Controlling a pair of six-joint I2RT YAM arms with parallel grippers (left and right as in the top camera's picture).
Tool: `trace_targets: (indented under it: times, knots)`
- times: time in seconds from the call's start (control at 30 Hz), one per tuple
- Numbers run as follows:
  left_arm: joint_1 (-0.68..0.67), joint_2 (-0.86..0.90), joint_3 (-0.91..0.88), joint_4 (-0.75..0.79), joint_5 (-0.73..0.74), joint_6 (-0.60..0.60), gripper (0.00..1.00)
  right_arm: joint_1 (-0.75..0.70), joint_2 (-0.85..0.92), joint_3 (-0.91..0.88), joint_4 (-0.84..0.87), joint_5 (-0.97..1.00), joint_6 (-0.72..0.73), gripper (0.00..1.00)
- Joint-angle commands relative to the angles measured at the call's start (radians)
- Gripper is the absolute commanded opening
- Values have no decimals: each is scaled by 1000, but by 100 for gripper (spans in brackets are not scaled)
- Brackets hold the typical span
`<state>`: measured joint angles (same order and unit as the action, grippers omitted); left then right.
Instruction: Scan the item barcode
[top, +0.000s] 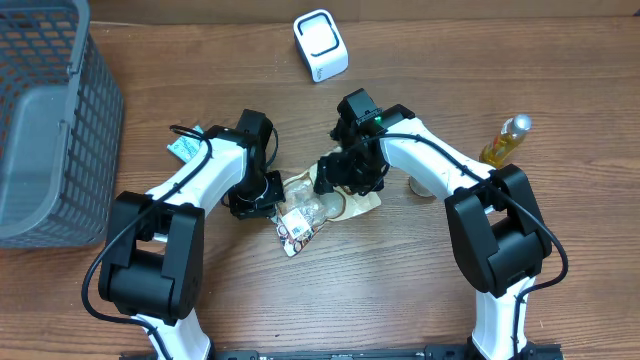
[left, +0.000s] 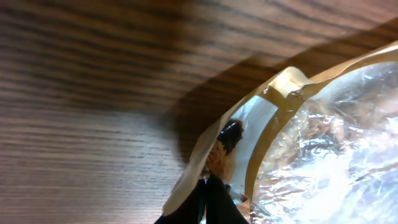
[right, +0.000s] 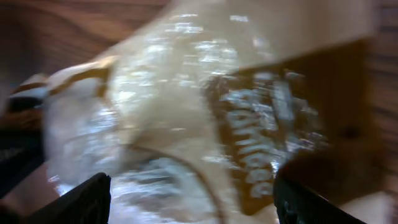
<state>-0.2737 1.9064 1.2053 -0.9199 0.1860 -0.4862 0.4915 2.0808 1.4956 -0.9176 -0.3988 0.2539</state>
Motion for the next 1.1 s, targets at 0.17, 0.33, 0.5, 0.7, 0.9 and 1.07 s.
trace_targets:
  times: [0.17, 0.33, 0.5, 0.7, 0.9, 1.07]
  knots:
    - [-7, 18, 5, 8, -13, 23, 4, -2, -9, 35, -8, -119, -40, 81]
    - [-7, 18, 5, 9, -13, 23, 4, -11, -56, 95, -57, -72, -80, 94]
    - [-7, 18, 5, 10, -13, 23, 4, -22, -54, 76, -83, 60, -79, 98]
    - [-7, 18, 5, 12, -13, 23, 5, -22, -49, 63, -79, 180, -39, 98]
    - [-7, 18, 5, 12, -13, 23, 5, -23, -48, 63, -46, 223, -37, 98]
    - [-7, 18, 5, 12, -13, 23, 5, -23, -42, 58, -58, 212, -14, 98]
